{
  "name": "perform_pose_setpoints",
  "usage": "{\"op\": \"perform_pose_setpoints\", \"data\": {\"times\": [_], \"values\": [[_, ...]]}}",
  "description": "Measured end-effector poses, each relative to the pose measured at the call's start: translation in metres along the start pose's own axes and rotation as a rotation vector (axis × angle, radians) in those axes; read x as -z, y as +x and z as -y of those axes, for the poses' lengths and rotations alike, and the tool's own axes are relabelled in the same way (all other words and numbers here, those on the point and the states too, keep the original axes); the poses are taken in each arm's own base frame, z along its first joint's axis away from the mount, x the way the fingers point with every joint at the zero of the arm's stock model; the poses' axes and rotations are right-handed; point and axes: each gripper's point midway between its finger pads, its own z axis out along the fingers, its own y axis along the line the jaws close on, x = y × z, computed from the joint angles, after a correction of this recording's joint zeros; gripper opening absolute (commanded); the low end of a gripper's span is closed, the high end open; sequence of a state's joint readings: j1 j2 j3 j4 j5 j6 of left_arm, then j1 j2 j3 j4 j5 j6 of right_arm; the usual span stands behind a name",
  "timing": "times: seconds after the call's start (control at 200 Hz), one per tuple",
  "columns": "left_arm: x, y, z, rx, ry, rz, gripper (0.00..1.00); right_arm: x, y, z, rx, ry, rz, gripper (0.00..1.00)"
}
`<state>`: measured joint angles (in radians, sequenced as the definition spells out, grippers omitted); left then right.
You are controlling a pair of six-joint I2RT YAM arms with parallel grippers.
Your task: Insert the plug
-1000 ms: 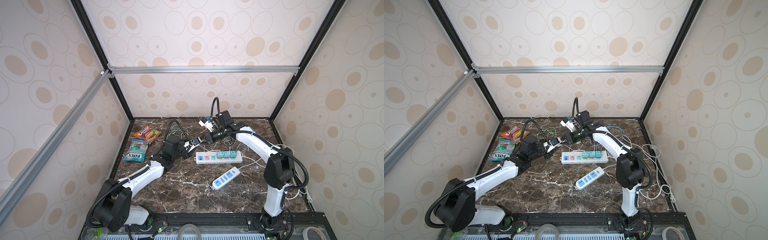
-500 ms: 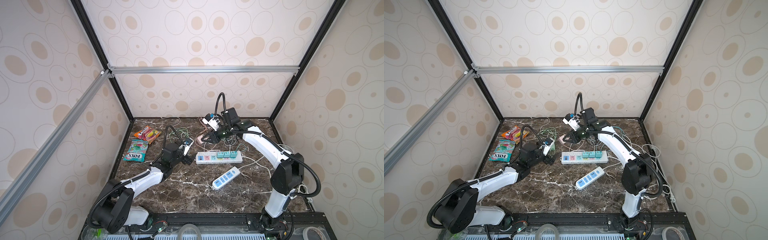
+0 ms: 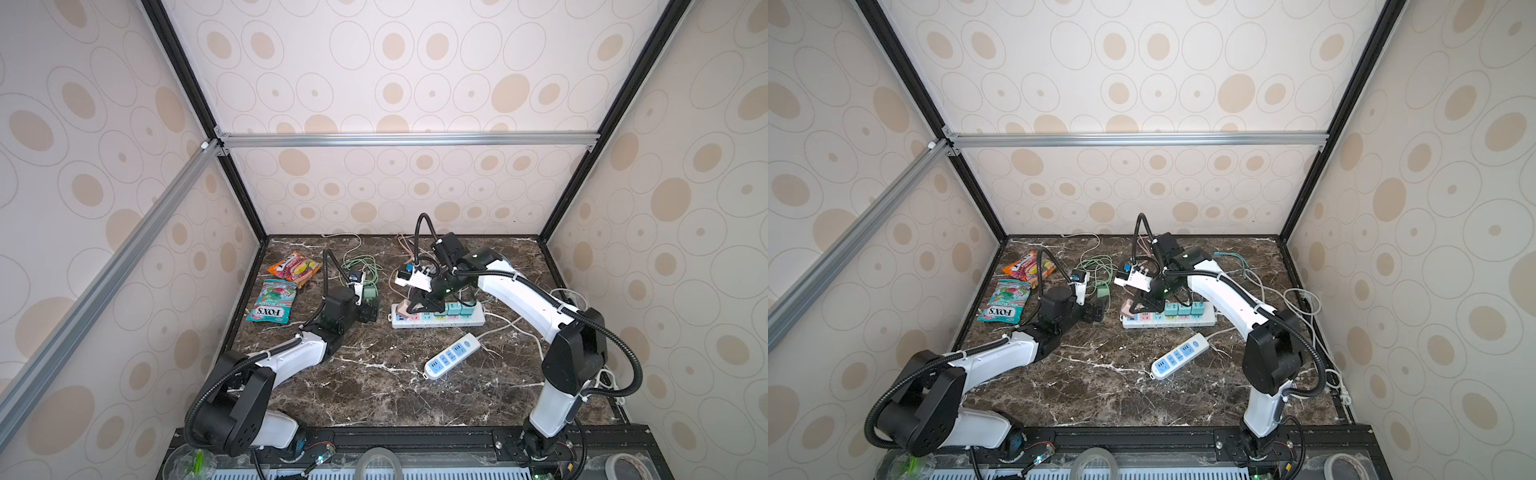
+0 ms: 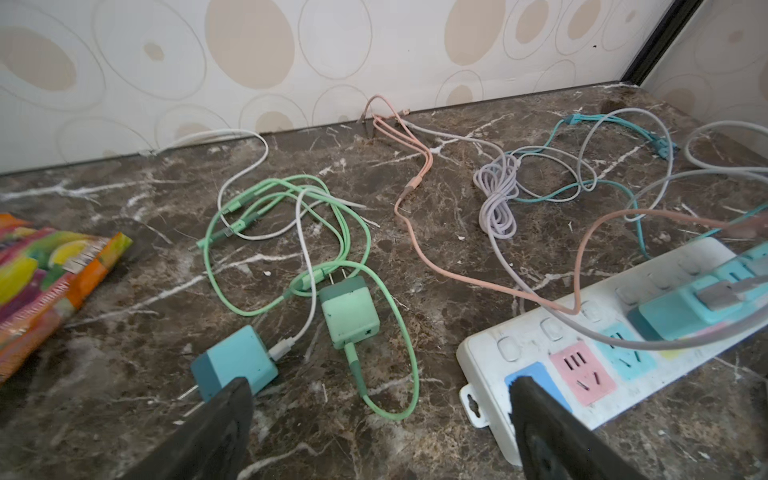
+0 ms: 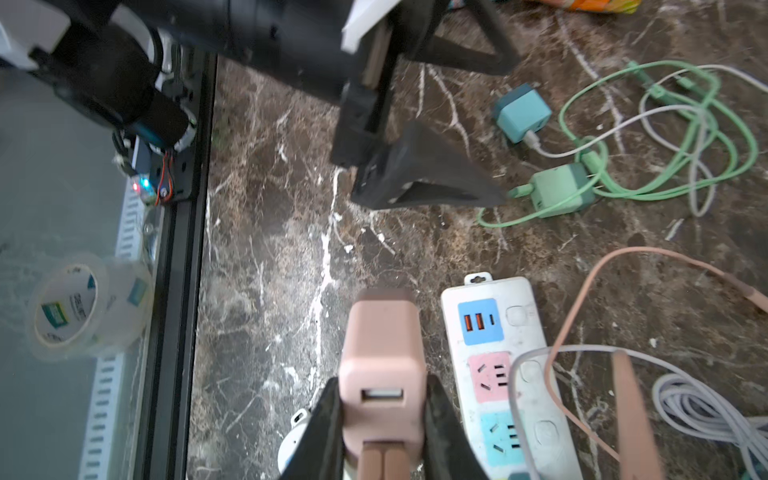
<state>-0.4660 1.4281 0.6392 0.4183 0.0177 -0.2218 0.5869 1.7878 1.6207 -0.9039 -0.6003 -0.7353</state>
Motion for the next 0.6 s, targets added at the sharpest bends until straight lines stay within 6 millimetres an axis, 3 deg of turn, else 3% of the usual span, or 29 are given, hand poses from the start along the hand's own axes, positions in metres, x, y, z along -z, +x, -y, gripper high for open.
{"op": "perform_pose_setpoints", "data": {"times": [0.245, 0.42, 0.6], "values": [[-0.014, 0.033, 0.018, 0.177, 0.076, -0.112, 0.98, -0.029, 0.043, -0.005, 0.149, 0.027, -0.206, 0.0], [-0.022, 0.052, 0.032, 0.206, 0.082, -0.192, 0.98, -0.031, 0.061, 0.012, 0.21, 0.11, -0.304, 0.0], [-0.036, 0.056, 0.039, 0.209, 0.07, -0.242, 0.98, -0.031, 0.077, 0.032, 0.256, 0.2, -0.391, 0.0]]}}
